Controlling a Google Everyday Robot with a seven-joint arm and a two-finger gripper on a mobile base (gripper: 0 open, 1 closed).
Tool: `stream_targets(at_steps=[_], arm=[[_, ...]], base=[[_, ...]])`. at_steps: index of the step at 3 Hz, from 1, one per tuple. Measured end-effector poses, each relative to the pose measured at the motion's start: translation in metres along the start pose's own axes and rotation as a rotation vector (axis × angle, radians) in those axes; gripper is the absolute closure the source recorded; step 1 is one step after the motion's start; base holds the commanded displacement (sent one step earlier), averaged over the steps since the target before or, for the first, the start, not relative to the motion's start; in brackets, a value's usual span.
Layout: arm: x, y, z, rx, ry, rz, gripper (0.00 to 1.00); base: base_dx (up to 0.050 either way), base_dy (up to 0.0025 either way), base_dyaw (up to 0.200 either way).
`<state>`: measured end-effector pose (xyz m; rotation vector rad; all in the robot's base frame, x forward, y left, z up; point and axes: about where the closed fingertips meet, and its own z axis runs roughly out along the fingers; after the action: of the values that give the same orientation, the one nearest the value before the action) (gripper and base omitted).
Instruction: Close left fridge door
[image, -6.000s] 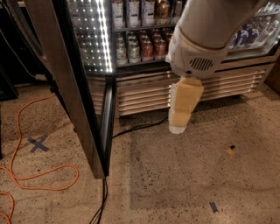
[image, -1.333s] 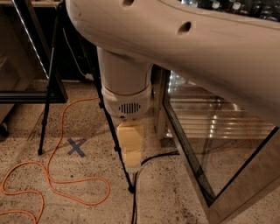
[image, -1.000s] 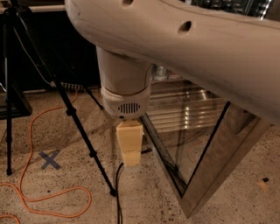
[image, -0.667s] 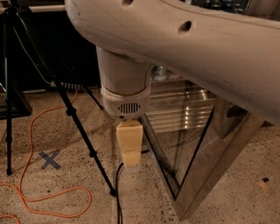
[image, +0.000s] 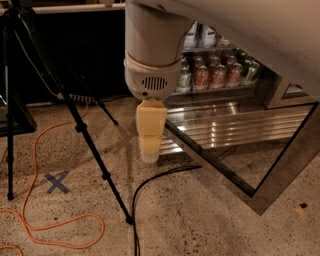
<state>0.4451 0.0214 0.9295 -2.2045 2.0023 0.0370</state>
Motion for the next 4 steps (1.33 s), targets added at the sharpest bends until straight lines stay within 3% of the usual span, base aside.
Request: stream_targets(at_steps=[2,3,4], arm=[[-0.006,-0.006,0.0,0.005,0.013,0.002,0.0],[0.014,-0.035,-0.004,-0.007,0.037,0.097,0.0],[0.056,-0.063,-0.021,0.014,0.035,0.231,0.0]], base=[[0.0,0.0,0.0],[0.0,0.0,0.0],[0.0,0.0,0.0]])
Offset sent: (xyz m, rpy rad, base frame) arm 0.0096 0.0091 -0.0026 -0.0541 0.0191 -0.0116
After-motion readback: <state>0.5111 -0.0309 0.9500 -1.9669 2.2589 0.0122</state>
